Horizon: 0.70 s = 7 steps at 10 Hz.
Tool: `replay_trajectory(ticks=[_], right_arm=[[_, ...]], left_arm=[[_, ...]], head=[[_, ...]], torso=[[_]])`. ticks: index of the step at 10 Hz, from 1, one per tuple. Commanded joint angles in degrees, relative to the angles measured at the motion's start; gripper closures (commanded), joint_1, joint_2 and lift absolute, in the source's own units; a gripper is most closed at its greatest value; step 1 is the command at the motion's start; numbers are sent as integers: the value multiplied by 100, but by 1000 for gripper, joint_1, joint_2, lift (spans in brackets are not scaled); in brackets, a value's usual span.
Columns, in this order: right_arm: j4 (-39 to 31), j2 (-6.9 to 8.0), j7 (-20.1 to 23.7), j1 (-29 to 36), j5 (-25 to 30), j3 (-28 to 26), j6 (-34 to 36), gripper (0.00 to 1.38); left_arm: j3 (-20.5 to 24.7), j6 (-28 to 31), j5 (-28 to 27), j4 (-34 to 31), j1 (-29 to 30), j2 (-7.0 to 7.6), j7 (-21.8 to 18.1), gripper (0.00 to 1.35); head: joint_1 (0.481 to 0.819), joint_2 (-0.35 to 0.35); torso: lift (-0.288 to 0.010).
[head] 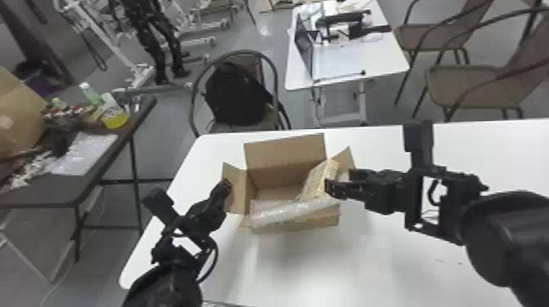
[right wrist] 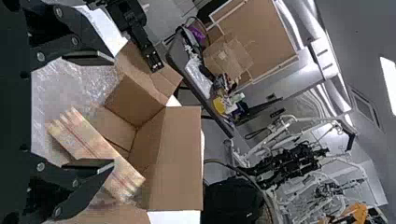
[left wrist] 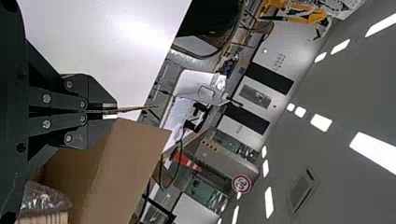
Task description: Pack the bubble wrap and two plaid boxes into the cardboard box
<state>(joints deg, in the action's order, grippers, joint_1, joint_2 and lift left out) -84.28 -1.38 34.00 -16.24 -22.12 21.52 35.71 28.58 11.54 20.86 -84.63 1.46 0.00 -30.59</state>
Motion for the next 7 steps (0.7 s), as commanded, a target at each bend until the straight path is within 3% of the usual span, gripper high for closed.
replay_trajectory(ticks=[1, 3, 4, 5, 7], right_arm=[[-97, -3, -16, 86, 129, -130, -152, 113], [-431, -12, -34, 385, 226, -420, -521, 130], [-958, -56, -113, 763, 612, -780, -556, 130], [-1609, -187, -465, 1220, 1025, -1141, -468, 130], [-2699, -592, -1053, 2195, 2001, -1703, -468, 130]], left_arm=[[7, -11, 14, -1, 3, -15, -8, 1219], [7, -20, 32, -1, 12, -15, -8, 1219], [25, -20, 32, -1, 12, -15, -8, 1219], [69, -29, 32, -18, 65, -15, -8, 1219], [121, -47, 85, -27, 118, -15, -8, 1219]], head=[[695, 350], [695, 350], [695, 350], [695, 350], [695, 347]], torso=[[-50], [-50], [-50], [-50], [-50]])
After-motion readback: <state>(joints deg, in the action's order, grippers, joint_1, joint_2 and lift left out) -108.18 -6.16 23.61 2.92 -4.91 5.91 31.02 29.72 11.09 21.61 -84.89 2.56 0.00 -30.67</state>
